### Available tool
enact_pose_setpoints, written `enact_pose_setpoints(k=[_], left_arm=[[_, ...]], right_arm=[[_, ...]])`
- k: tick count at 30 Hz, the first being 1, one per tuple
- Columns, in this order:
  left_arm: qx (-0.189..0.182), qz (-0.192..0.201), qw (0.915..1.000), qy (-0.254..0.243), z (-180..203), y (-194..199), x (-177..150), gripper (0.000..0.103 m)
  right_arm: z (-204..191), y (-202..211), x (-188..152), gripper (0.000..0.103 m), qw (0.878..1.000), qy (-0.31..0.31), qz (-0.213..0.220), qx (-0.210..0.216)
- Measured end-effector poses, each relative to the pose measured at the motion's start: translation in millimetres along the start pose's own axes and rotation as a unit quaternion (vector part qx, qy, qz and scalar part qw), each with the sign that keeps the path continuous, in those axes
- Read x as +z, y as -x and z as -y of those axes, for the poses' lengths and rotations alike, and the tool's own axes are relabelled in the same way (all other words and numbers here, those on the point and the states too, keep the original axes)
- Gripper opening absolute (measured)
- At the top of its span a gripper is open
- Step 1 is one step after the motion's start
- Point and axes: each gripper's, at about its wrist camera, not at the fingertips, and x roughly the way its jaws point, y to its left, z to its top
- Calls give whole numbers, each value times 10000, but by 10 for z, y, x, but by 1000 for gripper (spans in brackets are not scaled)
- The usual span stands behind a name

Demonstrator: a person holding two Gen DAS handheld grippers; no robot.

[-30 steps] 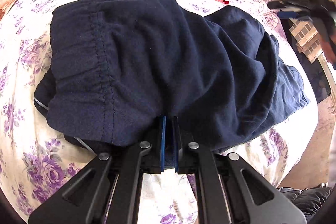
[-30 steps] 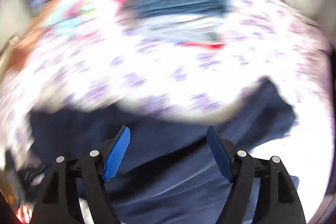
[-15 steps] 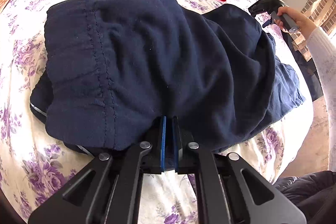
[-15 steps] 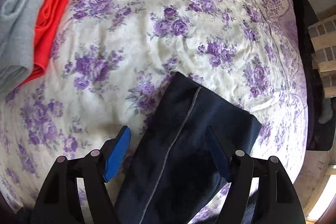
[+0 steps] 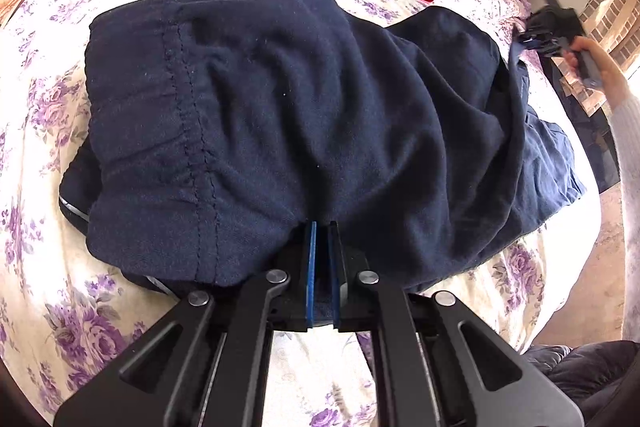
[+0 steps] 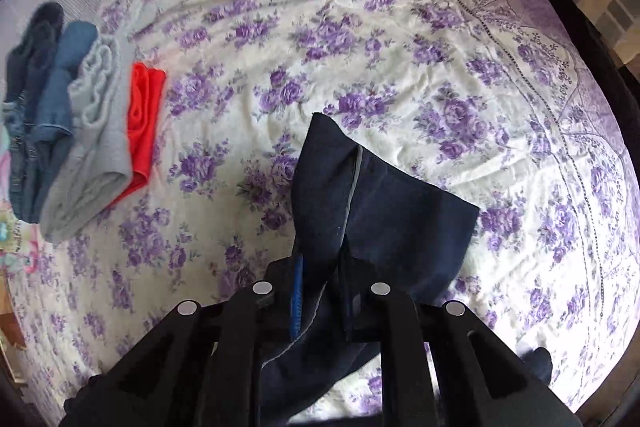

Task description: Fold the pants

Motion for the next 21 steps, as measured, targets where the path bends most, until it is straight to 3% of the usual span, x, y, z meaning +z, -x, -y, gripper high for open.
enact_pose_setpoints(k=[4, 6, 10, 13, 16, 18, 21], left_arm=[[-51, -119, 9999, -35, -6, -7, 41, 6], [-21, -168, 9997, -189, 14, -9, 64, 6], [35, -301, 9979, -581, 60, 10, 105, 6], [-76, -493, 9966, -654, 21, 57, 152, 6], [4, -615, 9950, -781, 33, 114, 187, 6], [227, -659, 9940, -840, 79, 168, 223, 6], [664, -552, 9919, -936, 213, 293, 273, 7]], right_arm=[[657, 711, -257, 15, 9939, -195, 743, 792], [1033, 1012, -547, 16, 9882, -264, 1070, 1064], [1769, 1180, -1257, 16, 9794, -695, 1395, 1287], [2204, 1043, -1914, 15, 9734, -1150, 1425, 1378], [2507, 550, -2353, 15, 9705, -1522, 1146, 1476], [2638, 198, -2524, 15, 9663, -1753, 921, 1643], [2762, 36, -2599, 14, 9514, -1936, 1096, 2129]])
